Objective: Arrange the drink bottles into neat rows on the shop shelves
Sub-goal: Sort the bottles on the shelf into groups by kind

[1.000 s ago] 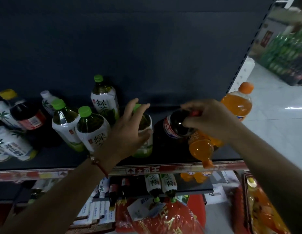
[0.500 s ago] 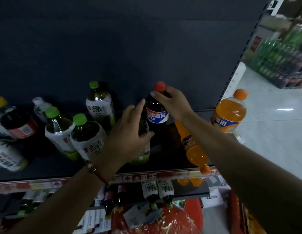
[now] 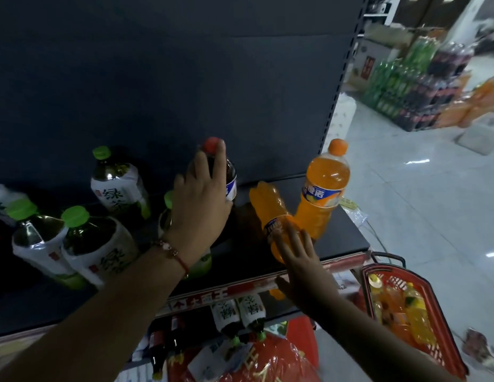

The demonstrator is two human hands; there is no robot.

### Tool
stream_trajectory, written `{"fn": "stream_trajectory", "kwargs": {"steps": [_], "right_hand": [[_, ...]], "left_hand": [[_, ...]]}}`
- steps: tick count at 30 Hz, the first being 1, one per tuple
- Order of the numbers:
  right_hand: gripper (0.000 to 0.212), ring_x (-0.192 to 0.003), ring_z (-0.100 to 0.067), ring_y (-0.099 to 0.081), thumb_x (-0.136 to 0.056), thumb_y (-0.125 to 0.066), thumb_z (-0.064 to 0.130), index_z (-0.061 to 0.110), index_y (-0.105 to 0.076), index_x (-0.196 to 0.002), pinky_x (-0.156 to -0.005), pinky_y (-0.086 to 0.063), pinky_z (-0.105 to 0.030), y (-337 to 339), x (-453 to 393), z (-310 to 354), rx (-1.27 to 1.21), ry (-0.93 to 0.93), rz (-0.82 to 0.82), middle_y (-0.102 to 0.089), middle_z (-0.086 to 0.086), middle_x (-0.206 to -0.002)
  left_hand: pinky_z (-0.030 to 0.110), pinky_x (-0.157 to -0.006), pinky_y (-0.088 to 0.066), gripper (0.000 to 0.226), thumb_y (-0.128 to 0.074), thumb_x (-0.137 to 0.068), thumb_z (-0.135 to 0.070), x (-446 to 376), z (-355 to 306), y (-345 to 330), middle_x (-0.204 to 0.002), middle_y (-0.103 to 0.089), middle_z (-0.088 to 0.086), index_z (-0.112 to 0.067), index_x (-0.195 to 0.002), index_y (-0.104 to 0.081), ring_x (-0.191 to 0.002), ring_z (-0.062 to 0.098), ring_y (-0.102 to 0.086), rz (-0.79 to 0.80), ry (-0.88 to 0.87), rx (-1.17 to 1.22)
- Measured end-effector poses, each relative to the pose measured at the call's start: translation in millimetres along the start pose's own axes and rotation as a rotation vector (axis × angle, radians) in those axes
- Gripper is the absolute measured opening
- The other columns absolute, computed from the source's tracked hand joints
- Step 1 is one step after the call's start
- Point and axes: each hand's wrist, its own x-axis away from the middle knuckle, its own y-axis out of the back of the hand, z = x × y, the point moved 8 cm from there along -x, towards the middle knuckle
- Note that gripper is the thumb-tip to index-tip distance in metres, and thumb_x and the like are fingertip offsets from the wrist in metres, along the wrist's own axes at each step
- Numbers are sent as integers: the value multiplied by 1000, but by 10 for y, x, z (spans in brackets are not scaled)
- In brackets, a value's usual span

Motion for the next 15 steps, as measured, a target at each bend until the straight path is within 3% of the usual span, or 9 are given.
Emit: {"fn": "stream_trajectory", "kwargs": {"steps": [2,4,7,10,13,15], "right_hand": [[90,-145,-35,21,-93,-51,11,35,12,-153,-110,-38,-47,-31,22,-27,-23,0,-64,32,3,-157],[89,-147,-35,17,-92,-48,4,36,9,-153,-106,-44,-42,14,18,-21,-14,-6,-81,28,2,-158],[87,-149,-35,9,-92,-48,5,35,6,-154,-111,-39,-43,143,35,-32,-43,-29,-62,20,0,-161],[91,-149,-34,-6,-90,-59,9,35,1,-154,-112,-36,-46,424,81,-28,-113,-32,-14,13,1,-162],[90,-138,-28,-39,-87,-67,15,36,-10,-153,-102,-46,-36,844,97,29,-94,-19,39,-15,-2,-162],[80,-119,-23,-57,-84,-70,20,36,-27,-150,-92,-53,-31,1179,45,90,-47,4,43,-45,-1,-147]], "left_hand": [[44,-88,-44,107,-74,-79,-31,30,-1,-10,-149,-31,24,-14,-158,-4,-117,35,-54,-19,2,-69],[41,-84,-42,101,-70,-79,-22,36,12,10,-141,-39,21,-14,-158,-8,-107,31,-54,-29,-5,-123],[39,-82,-40,97,-67,-80,-20,34,15,-1,-127,-45,16,-14,-157,-9,-98,28,-51,-13,-15,-165],[39,-82,-40,98,-69,-81,-22,35,20,-44,-132,-44,16,-15,-157,-9,-102,27,-52,-9,-5,-176],[39,-84,-40,97,-71,-80,-23,43,-2,-65,-136,-42,18,-16,-157,-13,-107,29,-52,-3,-14,-189],[39,-86,-41,95,-71,-81,-24,42,-3,-56,-140,-40,19,-18,-157,-15,-112,29,-52,7,-13,-198]]}}
